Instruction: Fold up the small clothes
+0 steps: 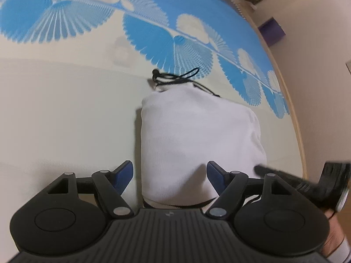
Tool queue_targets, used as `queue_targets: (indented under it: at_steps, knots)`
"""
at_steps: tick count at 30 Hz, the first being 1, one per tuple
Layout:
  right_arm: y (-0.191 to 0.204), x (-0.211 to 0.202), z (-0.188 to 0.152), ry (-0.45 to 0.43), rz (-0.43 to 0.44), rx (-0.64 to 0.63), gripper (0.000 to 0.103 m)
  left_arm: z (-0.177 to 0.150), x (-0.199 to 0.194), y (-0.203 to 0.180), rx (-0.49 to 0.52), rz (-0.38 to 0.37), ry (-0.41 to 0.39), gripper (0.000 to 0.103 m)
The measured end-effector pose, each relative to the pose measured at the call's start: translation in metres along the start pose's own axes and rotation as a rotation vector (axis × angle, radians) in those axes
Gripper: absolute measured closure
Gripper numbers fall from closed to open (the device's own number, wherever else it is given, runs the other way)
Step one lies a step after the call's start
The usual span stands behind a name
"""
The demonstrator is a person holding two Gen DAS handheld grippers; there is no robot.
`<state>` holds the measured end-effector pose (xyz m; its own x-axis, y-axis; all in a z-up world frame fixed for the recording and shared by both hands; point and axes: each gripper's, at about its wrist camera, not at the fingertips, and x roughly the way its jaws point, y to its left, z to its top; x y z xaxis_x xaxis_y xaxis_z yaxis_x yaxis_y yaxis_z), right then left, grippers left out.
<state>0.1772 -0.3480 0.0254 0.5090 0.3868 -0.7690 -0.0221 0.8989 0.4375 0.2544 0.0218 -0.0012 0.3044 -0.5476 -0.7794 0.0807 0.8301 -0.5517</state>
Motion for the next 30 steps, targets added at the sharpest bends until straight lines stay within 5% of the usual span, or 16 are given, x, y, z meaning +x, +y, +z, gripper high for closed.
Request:
queue_targets:
  at_steps: [1, 6, 8, 9, 10, 11, 13, 16, 18, 21, 24, 27, 29, 30]
  knots:
    - [0.001, 0.002, -0.004, 0.015, -0.019, -0.043, 0.1, 0.0, 0.005, 0.001, -0.013, 0.001, 0.01, 0.024]
    - [-0.025, -0.001, -0.01, 0.039, -0.044, 0.081, 0.102, 0.001, 0.027, 0.003, -0.059, -0.037, 0.049, 0.019]
    - [-0.023, 0.0, -0.01, 0.033, -0.12, 0.052, 0.097, 0.0, 0.036, 0.003, -0.073, -0.036, 0.06, 0.017]
    - [-0.024, 0.002, -0.01, 0.034, -0.149, 0.055, 0.085, 0.001, 0.04, 0.004, -0.079, -0.038, 0.066, 0.016]
    - [-0.027, 0.005, -0.01, 0.043, -0.151, 0.077, 0.058, 0.001, 0.044, 0.005, -0.091, -0.043, 0.072, 0.016]
    - [-0.033, 0.008, -0.008, 0.048, -0.123, 0.118, 0.048, 0.001, 0.048, 0.007, -0.107, -0.048, 0.077, 0.015]
    - [-0.041, 0.008, -0.006, 0.037, -0.065, 0.181, 0.045, 0.002, 0.055, 0.01, -0.135, -0.058, 0.084, 0.014]
    - [-0.053, -0.007, 0.002, -0.09, -0.1, 0.277, 0.043, 0.002, 0.06, 0.011, -0.147, -0.062, 0.087, 0.013]
    - [-0.061, -0.018, 0.007, -0.164, -0.013, 0.356, 0.039, 0.004, 0.061, 0.009, -0.144, -0.062, 0.089, 0.013]
    - [-0.054, -0.004, 0.008, -0.085, 0.092, 0.319, 0.026, 0.007, 0.063, 0.01, -0.144, -0.065, 0.093, 0.013]
    - [-0.035, 0.026, -0.004, 0.107, 0.025, 0.187, 0.027, 0.009, 0.066, 0.009, -0.147, -0.065, 0.095, 0.013]
    - [-0.026, 0.036, -0.008, 0.137, 0.003, 0.149, 0.03, 0.009, 0.066, 0.004, -0.137, -0.057, 0.084, 0.02]
    - [-0.025, 0.037, -0.006, 0.125, 0.017, 0.166, 0.052, 0.009, 0.062, -0.001, -0.099, -0.051, 0.065, 0.037]
    - [-0.024, 0.037, -0.005, 0.117, 0.042, 0.182, 0.073, 0.01, 0.058, -0.004, -0.085, -0.054, 0.054, 0.05]
